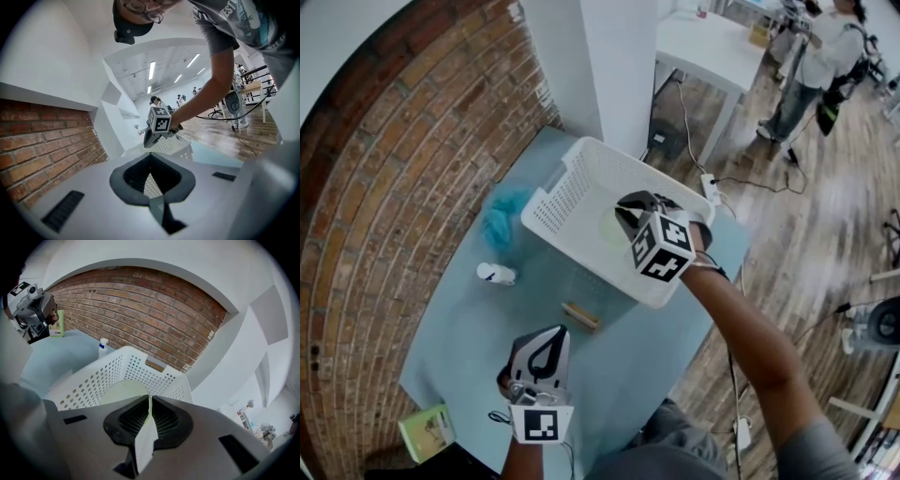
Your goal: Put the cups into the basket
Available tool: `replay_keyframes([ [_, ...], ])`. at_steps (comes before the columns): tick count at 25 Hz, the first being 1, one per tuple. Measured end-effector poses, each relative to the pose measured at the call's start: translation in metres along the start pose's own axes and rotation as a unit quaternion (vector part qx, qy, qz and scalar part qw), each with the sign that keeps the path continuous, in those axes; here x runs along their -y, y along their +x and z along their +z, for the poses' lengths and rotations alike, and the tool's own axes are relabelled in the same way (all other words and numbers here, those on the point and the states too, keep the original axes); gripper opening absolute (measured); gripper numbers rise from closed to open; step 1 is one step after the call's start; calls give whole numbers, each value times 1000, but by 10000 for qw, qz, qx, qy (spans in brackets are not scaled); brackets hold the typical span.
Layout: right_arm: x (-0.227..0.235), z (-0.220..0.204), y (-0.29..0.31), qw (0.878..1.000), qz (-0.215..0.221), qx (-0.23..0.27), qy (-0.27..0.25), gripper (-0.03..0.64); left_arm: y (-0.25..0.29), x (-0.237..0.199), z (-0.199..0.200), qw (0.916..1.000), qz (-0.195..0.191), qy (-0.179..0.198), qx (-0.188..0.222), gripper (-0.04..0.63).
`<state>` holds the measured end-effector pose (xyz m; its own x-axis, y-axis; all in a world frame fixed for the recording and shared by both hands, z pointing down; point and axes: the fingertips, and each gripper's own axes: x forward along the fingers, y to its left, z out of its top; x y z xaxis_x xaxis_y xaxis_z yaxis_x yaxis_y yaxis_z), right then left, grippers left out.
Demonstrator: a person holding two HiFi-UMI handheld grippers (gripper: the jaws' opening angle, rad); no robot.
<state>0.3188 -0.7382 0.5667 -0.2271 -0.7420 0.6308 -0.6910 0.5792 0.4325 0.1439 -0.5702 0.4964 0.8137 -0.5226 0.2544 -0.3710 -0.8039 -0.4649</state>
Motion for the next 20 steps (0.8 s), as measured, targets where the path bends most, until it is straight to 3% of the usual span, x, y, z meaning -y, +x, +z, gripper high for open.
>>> replay_keyframes([
  [10, 9, -25, 40, 9991, 248, -310, 155, 32, 19, 10, -16, 9996, -181, -94, -180, 0],
  [20, -4, -50, 76, 9932, 844, -771, 227, 32, 27, 20, -20, 9990, -352, -78, -262, 0],
])
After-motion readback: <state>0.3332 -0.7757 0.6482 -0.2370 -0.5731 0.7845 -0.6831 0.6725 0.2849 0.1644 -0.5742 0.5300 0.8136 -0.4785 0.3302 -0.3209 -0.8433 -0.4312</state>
